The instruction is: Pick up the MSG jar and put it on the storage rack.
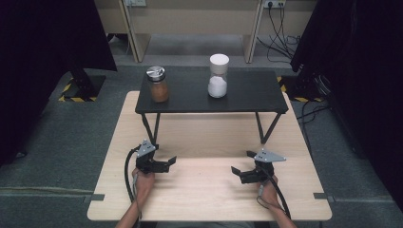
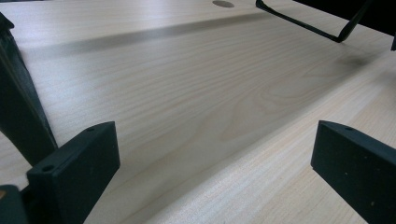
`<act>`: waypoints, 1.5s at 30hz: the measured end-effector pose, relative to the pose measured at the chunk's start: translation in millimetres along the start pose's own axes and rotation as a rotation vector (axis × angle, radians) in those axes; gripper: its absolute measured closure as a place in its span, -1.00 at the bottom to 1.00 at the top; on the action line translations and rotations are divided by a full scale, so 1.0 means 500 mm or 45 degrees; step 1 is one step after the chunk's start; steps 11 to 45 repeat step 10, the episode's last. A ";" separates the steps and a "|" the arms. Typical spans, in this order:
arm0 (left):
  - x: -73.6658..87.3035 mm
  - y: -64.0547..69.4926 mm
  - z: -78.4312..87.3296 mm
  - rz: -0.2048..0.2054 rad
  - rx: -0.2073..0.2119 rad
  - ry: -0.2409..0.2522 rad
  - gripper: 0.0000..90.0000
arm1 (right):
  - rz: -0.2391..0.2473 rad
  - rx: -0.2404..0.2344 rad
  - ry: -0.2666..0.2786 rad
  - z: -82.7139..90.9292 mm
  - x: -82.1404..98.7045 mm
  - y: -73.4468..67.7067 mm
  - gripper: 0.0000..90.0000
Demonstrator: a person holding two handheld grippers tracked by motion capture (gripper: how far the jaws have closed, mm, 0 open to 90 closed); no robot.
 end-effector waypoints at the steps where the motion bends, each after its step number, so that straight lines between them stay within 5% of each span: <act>1: 0.000 0.000 0.000 0.000 0.000 0.000 -0.99 | 0.000 0.001 -0.002 0.000 0.000 0.000 -0.98; 45: 0.000 0.000 0.000 0.007 0.001 0.000 -0.99 | 0.006 0.004 -0.010 -0.001 -0.001 -0.001 -0.98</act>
Point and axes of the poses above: each handheld gripper's, and its own axes: z roughly backward along the jaws, x roughly out of its underside, y roughly to its right, the point moved 10 cm from there along -z, roughly forward along the jaws, and after that the axes turned 15 degrees about -y, right-handed, at the moved point
